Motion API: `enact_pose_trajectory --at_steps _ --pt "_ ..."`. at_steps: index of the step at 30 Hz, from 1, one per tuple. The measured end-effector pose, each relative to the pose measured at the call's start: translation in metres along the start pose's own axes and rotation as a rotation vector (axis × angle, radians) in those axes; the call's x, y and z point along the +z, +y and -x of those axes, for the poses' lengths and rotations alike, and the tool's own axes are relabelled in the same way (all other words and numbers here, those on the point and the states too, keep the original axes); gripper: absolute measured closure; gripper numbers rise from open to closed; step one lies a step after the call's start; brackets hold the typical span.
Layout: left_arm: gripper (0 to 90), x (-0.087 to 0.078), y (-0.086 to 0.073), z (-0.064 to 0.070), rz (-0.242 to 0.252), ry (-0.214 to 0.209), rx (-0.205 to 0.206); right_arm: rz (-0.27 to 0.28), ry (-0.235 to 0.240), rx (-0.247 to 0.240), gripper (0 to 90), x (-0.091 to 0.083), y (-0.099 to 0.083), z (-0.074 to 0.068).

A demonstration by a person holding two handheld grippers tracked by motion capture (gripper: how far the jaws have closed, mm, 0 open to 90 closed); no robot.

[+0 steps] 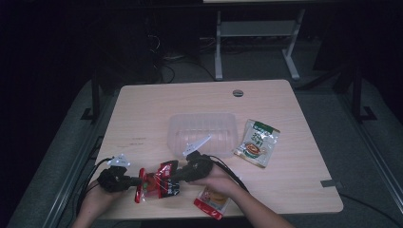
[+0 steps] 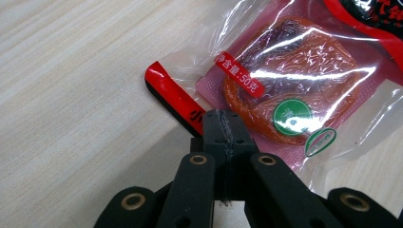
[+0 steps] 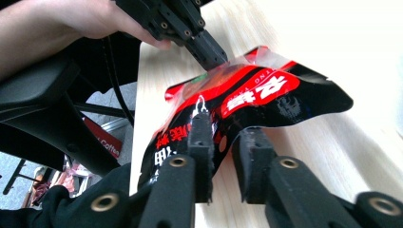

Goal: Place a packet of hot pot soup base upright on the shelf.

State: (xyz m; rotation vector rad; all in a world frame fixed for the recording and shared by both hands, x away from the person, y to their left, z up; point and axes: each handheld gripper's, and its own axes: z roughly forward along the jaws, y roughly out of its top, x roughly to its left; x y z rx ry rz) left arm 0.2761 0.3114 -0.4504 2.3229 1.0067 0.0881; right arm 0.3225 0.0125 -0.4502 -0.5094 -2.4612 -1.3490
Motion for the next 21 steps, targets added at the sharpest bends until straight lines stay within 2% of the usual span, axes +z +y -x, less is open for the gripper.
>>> enact_pose_trajectory --at_steps 3,6,11,12,21 --pt "89.9 0.0 0.0 -0.002 -0.001 -0.002 0.007 0.01 0.008 -0.038 84.9 0.002 0.005 -0.002" --pt "89.9 0.0 -0.001 -0.002 0.005 -0.005 0.003 0.018 0.017 -0.053 85.2 0.004 0.007 -0.002" --pt "90.0 0.0 -0.001 -0.002 0.01 -0.006 -0.003 0.014 0.026 -0.048 83.8 0.008 0.009 -0.004" --pt "90.0 0.0 -0.001 -0.002 0.01 -0.005 -0.002 0.016 0.03 -0.06 83.7 0.01 0.009 -0.003" --pt "90.0 0.0 -0.001 -0.002 0.005 -0.005 0.006 0.014 0.051 -0.074 90.0 0.015 0.01 -0.005"
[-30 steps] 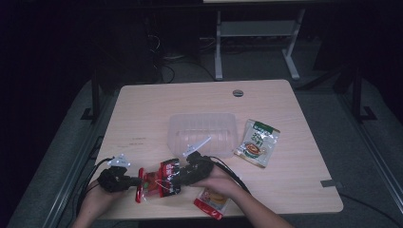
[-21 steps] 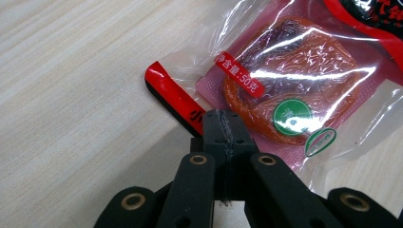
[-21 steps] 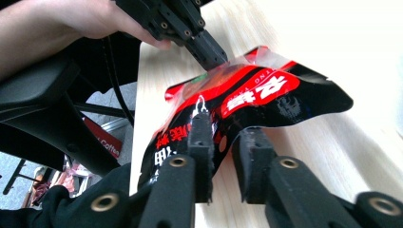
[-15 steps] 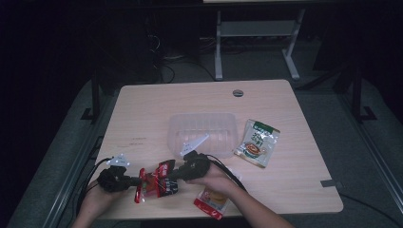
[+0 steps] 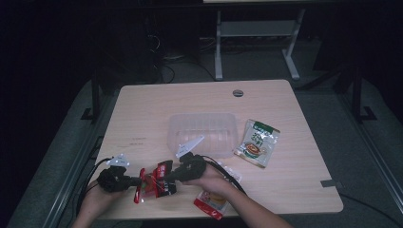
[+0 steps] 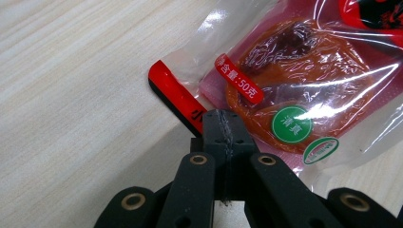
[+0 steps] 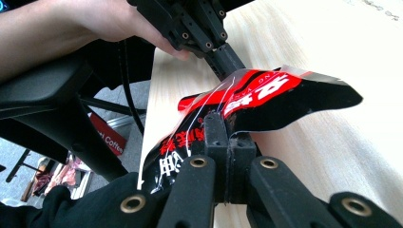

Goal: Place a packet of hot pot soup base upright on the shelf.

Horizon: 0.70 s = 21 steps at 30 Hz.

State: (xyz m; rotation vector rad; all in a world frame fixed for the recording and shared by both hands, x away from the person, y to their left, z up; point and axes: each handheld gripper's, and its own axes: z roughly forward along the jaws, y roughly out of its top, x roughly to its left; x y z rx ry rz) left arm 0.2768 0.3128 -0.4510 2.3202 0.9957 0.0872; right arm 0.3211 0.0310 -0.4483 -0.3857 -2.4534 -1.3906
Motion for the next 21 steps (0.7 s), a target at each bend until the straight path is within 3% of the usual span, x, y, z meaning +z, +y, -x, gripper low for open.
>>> enact_pose_trajectory --at_steps 5,6,7,10,17,21 --pt "90.0 0.002 0.002 0.004 -0.005 0.008 0.016 0.031 0.039 0.007 90.0 -0.001 0.0 -0.002" --pt "90.0 0.003 0.004 0.005 -0.004 0.01 0.02 0.063 0.077 0.03 90.0 -0.003 0.001 -0.003" --pt "90.0 0.003 0.004 0.007 -0.007 0.013 0.024 0.063 0.077 0.03 90.0 -0.003 0.001 -0.003" --pt "90.0 0.007 0.01 0.013 -0.019 0.003 0.057 0.101 0.112 0.029 90.0 -0.006 0.004 -0.006" --pt "89.9 -0.005 0.013 0.013 0.079 -0.027 0.044 0.128 0.094 0.006 90.0 -0.02 0.01 -0.012" --pt "89.8 -0.01 0.011 0.014 0.094 -0.032 0.049 0.146 0.084 -0.006 90.0 -0.028 0.011 -0.014"
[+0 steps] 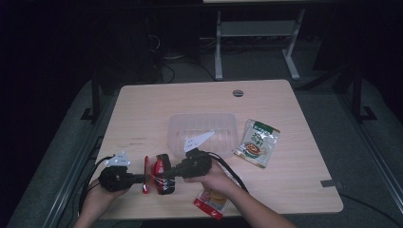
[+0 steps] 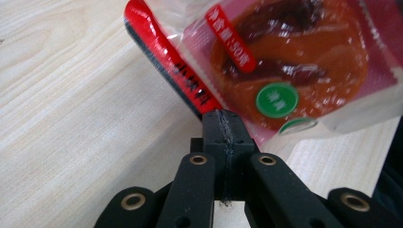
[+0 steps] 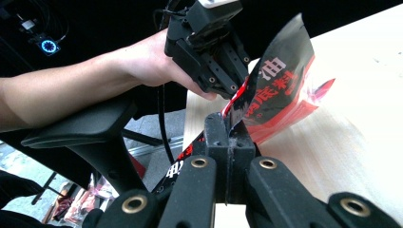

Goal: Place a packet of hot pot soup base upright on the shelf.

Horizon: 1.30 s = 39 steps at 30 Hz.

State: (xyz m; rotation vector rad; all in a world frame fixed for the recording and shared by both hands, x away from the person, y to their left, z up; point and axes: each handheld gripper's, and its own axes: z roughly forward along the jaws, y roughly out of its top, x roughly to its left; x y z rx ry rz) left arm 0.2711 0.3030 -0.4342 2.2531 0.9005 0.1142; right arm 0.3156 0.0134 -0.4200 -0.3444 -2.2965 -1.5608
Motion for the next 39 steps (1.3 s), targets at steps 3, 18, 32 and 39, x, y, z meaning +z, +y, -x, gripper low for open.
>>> enact_pose_trajectory --at_steps 3,18,32,39 --pt "89.7 -0.002 -0.002 0.0 0.004 0.003 0.012 0.004 -0.004 0.0 90.0 -0.006 0.001 -0.004" --pt "66.3 -0.003 -0.007 0.001 -0.015 0.01 0.013 0.016 -0.065 -0.053 90.0 -0.041 0.009 -0.016" --pt "47.5 0.0 -0.008 -0.002 -0.027 0.027 0.018 0.046 -0.129 -0.083 90.0 -0.087 0.025 -0.023" --pt "43.9 0.0 -0.008 -0.001 -0.028 0.031 0.017 0.075 -0.166 -0.07 90.0 -0.106 0.031 -0.02"
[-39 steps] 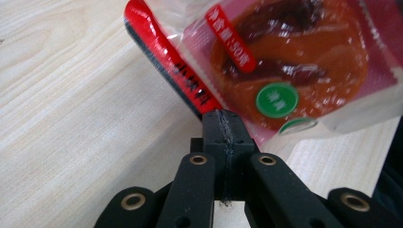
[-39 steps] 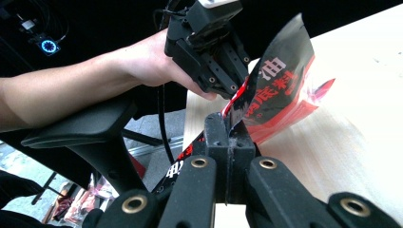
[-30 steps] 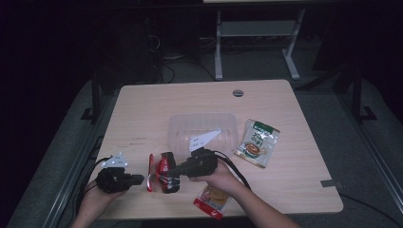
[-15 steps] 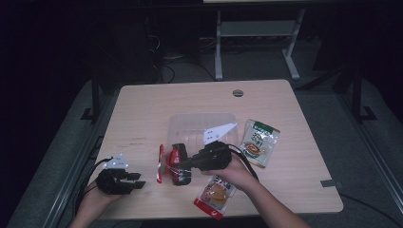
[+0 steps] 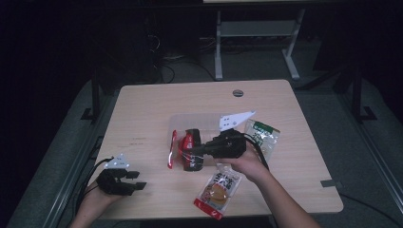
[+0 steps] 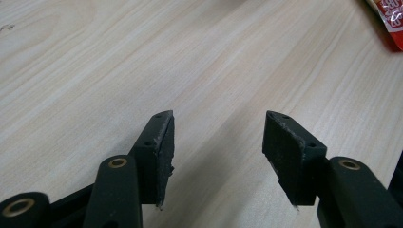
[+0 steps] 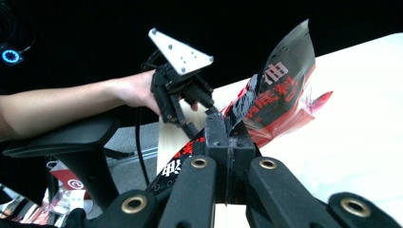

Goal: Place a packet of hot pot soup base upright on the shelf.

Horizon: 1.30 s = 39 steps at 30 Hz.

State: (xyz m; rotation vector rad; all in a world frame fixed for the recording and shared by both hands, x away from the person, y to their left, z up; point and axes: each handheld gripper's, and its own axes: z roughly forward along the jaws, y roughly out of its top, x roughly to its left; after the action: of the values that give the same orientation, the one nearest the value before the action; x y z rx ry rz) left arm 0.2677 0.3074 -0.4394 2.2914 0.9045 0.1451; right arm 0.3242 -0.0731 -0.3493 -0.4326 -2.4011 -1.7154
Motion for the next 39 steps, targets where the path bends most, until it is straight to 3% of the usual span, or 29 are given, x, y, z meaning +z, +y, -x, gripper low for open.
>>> enact_pose_trajectory --at_steps 10,17,28,39 --pt "40.4 0.002 0.0 0.001 0.005 0.003 0.005 0.034 -0.076 0.029 90.0 -0.024 0.008 0.015" --pt "39.7 0.003 0.001 0.002 0.013 0.0 -0.004 0.042 -0.11 0.039 90.0 -0.031 0.012 0.025" --pt "39.1 0.002 0.0 0.001 0.001 0.0 0.011 0.024 -0.165 0.057 90.0 -0.04 0.009 0.038" --pt "39.2 0.004 0.0 0.002 -0.004 -0.005 0.005 -0.019 -0.195 0.087 90.0 -0.037 0.004 0.053"
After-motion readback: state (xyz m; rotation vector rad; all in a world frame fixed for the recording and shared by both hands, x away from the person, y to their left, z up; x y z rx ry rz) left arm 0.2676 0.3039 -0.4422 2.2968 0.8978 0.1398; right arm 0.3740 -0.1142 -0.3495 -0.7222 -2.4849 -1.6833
